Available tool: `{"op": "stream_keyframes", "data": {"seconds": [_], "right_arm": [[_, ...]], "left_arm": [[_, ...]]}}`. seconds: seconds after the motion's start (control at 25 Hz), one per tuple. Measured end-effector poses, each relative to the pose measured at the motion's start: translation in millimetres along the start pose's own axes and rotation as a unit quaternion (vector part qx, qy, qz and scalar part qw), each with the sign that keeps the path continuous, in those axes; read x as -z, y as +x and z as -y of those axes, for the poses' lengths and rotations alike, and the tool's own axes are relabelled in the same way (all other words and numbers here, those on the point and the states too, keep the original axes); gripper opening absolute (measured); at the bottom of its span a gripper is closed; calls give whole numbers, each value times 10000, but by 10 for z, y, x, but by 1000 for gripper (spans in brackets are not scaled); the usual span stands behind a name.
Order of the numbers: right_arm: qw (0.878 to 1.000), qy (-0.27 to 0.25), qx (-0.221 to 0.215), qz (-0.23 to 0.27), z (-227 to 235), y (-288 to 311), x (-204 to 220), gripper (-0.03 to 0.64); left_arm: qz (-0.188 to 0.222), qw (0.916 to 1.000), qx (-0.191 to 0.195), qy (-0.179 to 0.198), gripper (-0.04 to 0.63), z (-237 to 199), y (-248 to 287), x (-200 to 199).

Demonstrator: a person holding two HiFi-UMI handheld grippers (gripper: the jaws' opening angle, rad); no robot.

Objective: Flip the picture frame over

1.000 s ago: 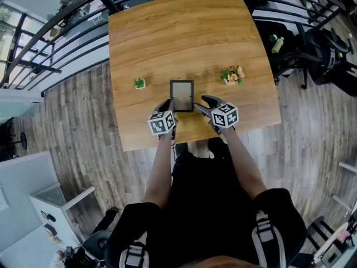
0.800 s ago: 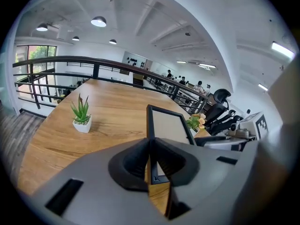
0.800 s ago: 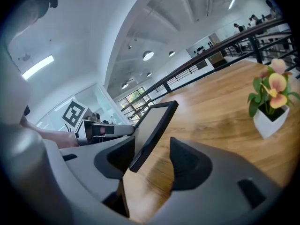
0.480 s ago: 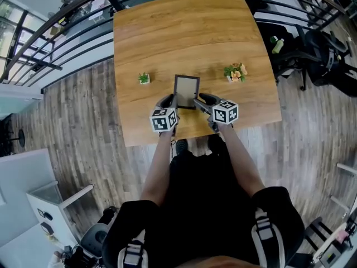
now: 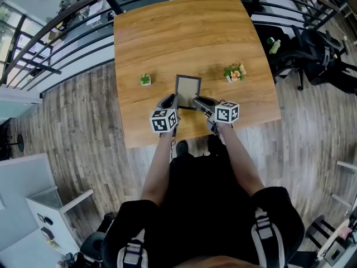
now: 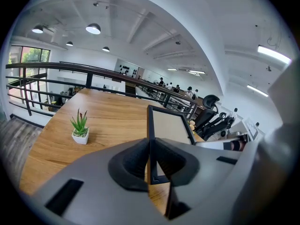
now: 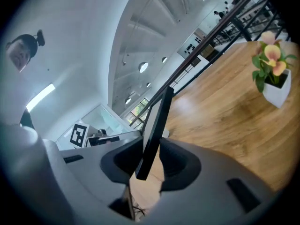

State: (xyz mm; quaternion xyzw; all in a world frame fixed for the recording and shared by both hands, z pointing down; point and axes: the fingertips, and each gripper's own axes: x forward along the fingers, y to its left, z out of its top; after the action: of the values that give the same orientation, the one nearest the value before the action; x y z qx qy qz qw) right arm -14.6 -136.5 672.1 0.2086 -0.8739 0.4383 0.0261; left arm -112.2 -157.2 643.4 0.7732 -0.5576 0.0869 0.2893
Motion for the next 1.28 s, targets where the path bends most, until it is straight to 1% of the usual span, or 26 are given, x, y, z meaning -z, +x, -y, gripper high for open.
{"op": "stream_keyframes", "data": {"seconds": [0.16, 0.24, 0.4, 0.64, 0.8, 0.96, 1.08, 1.28], "right_arm": [[9987, 375, -263, 201, -59, -12, -48, 98], [9979, 462, -383, 259, -118, 1, -64, 93], [9971, 345, -583, 334, -254, -8, -89, 89], [9970, 351, -488, 481, -265, -33, -119, 73], [9983, -142, -300, 482, -304, -14, -118, 71], [9963, -778, 55, 366, -299, 23, -102, 71], [9933, -1094, 263, 260, -293, 54, -56, 71], [9855, -1566, 616, 221, -294, 89, -69, 71]], "left_arm": [[15, 10000, 83, 31, 59, -7, -23, -34], [30, 9999, 117, 16, 58, -35, -34, -58], [70, 9997, 218, -11, 58, -59, -54, -91], [127, 9993, 314, 185, 58, -9, -56, -123], [221, 9988, 277, 347, 58, -25, -79, -156], [362, 9983, 333, 323, 60, -14, -119, -248], [499, 9971, 506, 273, 60, 62, -163, -346], [557, 9943, 866, 284, 64, 269, -190, -441]]}}
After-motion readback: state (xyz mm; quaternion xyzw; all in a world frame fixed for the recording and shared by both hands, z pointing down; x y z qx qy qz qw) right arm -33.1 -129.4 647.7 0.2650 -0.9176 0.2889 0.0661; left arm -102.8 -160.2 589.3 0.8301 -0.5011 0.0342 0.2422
